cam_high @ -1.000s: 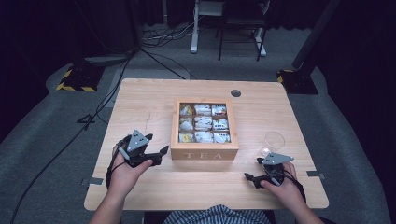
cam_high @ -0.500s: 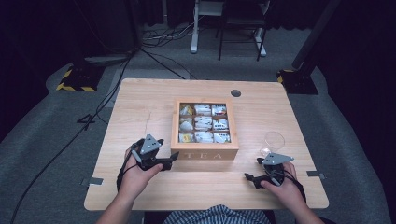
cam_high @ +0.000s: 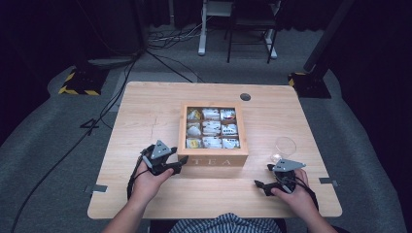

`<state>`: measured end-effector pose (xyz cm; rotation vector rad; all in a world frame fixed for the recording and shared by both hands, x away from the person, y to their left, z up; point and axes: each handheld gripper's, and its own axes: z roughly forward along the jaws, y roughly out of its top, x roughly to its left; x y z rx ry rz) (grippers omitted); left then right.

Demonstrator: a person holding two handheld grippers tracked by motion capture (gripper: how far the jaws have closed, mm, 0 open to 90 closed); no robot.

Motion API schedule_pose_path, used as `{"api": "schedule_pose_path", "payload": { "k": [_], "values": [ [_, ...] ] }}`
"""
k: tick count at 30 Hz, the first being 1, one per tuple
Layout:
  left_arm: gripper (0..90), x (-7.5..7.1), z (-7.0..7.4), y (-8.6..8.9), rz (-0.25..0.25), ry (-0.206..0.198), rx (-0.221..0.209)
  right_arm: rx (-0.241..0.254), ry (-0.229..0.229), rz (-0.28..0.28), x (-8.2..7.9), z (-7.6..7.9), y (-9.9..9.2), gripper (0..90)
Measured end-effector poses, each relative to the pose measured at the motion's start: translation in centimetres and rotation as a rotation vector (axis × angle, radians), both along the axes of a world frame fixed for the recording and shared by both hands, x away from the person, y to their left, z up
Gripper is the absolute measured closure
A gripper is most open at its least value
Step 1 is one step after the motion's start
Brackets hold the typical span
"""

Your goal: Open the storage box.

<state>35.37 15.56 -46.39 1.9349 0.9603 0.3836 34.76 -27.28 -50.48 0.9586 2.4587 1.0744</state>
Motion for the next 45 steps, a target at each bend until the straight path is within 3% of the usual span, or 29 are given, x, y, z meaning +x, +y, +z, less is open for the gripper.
{"api": "schedule_pose_path", "payload": {
  "k": [4, 20, 23, 28, 31, 36, 45],
  "values": [
    [45.0, 0.0, 0.0, 0.0, 0.001, 0.012, 0.01, 0.0, 0.0, 0.0, 0.0, 0.0, 0.0, 14.3],
    [57.9, -0.4, 0.5, 0.1, -0.013, -0.022, 0.108, 0.0, 0.0, 0.0, 0.0, 0.0, 0.0, 14.3],
    [63.9, -0.4, 0.8, 0.2, -0.013, -0.025, 0.101, 0.001, 0.001, 0.0, 0.0, 0.0, 0.0, 14.3],
    [64.5, -0.5, 0.9, 0.2, -0.007, -0.031, 0.09, 0.0, 0.001, 0.0, 0.0, 0.0, 0.0, 14.3],
    [62.9, -0.5, 1.0, 0.1, 0.002, -0.062, 0.068, 0.001, 0.001, 0.0, 0.0, 0.0, 0.0, 14.3],
    [51.4, -0.5, 1.5, -0.3, 0.034, -0.148, 0.08, 0.001, 0.0, -0.001, 0.0, 0.0, 0.0, 14.3],
    [43.3, 0.3, 2.6, -0.5, 0.068, -0.178, 0.049, 0.003, 0.003, -0.004, 0.0, 0.0, 0.0, 14.3]
  ]
}}
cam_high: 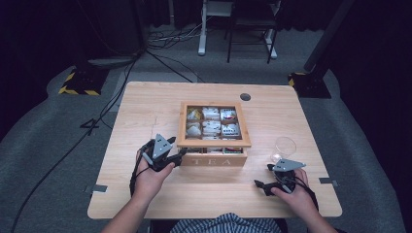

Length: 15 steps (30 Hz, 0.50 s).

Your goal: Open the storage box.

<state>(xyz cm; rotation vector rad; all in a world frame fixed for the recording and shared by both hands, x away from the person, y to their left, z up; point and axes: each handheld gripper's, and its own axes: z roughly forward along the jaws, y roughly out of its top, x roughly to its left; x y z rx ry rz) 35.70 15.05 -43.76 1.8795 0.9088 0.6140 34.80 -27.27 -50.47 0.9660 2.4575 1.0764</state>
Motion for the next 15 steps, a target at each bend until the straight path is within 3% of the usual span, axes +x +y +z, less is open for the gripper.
{"api": "schedule_pose_path", "payload": {
  "k": [6, 9, 11, 12, 15],
  "values": [
    [39.4, 0.7, 0.9, -0.5, -0.01, -0.026, 0.01, -0.002, 0.001, -0.001, 0.1, 0.0, 0.0, 14.3],
    [37.1, 1.1, 1.4, -0.9, -0.008, -0.055, 0.041, -0.006, 0.003, -0.018, 0.1, 0.1, 0.3, 16.7],
    [36.6, 1.2, 1.6, -1.0, -0.006, -0.067, 0.045, -0.013, 0.013, -0.005, 0.1, 0.3, 0.4, 19.5],
    [36.5, 1.5, 1.9, -1.0, -0.006, -0.086, 0.046, -0.007, 0.037, 0.023, 0.1, 0.7, 0.7, 25.4],
    [36.4, 1.9, 2.3, -1.1, -0.004, -0.095, 0.048, 0.005, 0.04, 0.035, 0.0, 1.2, 1.0, 24.8]
  ]
}}
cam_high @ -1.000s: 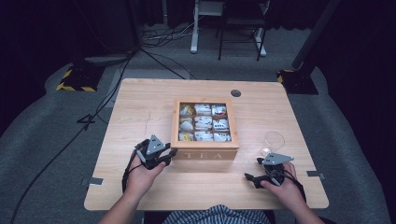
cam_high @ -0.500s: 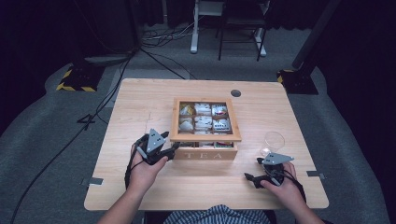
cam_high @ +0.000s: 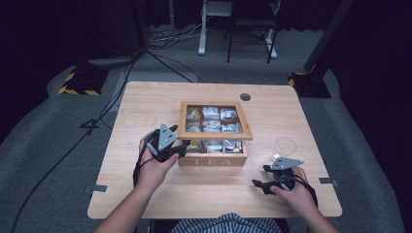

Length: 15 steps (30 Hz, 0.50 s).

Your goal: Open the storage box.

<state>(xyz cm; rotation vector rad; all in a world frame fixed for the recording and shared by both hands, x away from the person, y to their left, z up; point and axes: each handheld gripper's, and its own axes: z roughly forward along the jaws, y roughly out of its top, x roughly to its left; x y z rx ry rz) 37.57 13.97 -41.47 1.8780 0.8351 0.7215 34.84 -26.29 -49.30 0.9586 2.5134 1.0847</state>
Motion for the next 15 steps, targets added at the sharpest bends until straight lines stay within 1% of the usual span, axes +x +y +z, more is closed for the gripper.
{"api": "schedule_pose_path", "payload": {
  "k": [2, 4, 6, 7, 11, 12, 15],
  "values": [
    [36.2, 0.3, 0.3, -0.1, 0.001, -0.005, 0.009, 0.002, -0.005, 0.004, 0.0, 0.4, 0.2, 25.0],
    [35.9, 0.5, 0.5, -0.1, 0.0, -0.013, 0.006, 0.011, -0.002, 0.01, 0.0, 0.7, 0.3, 25.6],
    [35.9, 0.6, 0.7, -0.1, -0.001, -0.013, 0.009, 0.025, 0.003, 0.01, 0.0, 1.0, 0.5, 26.0],
    [35.9, 0.9, 1.0, -0.1, -0.004, -0.01, 0.02, 0.029, 0.005, 0.013, 0.0, 1.2, 0.6, 26.3],
    [36.7, 1.3, 1.6, -0.1, -0.006, -0.01, 0.033, 0.046, 0.012, 0.029, 0.0, 1.7, 1.1, 28.2],
    [37.8, 1.4, 1.7, 0.0, -0.007, -0.013, 0.041, 0.051, 0.015, 0.028, 0.0, 1.9, 1.3, 28.7],
    [42.8, 1.6, 2.1, 0.3, -0.01, -0.016, 0.046, 0.068, 0.021, 0.039, 0.0, 2.3, 1.7, 29.9]
  ]
}}
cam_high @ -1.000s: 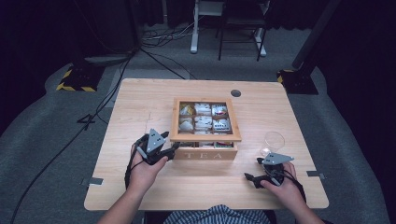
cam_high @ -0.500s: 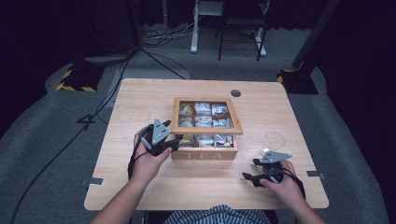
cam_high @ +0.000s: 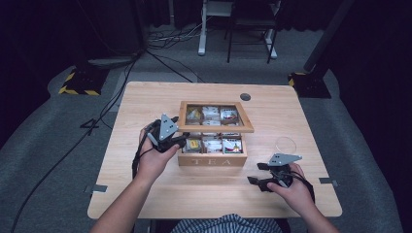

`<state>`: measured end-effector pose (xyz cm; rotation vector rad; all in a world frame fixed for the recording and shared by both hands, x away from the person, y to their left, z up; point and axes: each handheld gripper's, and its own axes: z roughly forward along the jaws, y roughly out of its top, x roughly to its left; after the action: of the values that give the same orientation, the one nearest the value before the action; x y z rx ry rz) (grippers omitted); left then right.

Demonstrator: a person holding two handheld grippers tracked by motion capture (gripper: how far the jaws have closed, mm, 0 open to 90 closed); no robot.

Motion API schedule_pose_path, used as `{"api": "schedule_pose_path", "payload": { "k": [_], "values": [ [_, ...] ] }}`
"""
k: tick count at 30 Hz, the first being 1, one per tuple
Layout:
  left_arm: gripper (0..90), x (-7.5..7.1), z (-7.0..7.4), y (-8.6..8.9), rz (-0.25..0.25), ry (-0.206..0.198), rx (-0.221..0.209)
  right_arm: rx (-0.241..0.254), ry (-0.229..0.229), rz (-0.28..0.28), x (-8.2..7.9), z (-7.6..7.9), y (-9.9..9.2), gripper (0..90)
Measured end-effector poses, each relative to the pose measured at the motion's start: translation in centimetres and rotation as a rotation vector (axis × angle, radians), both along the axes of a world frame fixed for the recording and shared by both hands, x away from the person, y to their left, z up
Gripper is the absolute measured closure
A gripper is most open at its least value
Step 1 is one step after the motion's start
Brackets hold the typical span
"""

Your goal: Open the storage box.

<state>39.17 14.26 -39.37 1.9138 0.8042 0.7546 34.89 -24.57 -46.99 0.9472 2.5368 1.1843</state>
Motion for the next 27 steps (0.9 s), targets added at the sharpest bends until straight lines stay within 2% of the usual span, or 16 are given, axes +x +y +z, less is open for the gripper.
{"api": "schedule_pose_path", "payload": {
  "k": [6, 17, 27],
  "values": [
    [52.4, 0.5, 0.5, 0.8, -0.01, 0.012, -0.036, 0.018, 0.007, 0.02, 0.3, 0.8, 1.0, 30.7],
    [55.7, 1.0, 1.8, 0.6, -0.001, 0.001, -0.001, 0.061, 0.002, 0.036, 0.6, 3.0, 2.4, 32.9],
    [55.8, 1.5, 2.4, 0.8, -0.006, 0.017, -0.029, 0.103, -0.015, 0.041, 1.5, 5.7, 3.2, 33.8]
  ]
}}
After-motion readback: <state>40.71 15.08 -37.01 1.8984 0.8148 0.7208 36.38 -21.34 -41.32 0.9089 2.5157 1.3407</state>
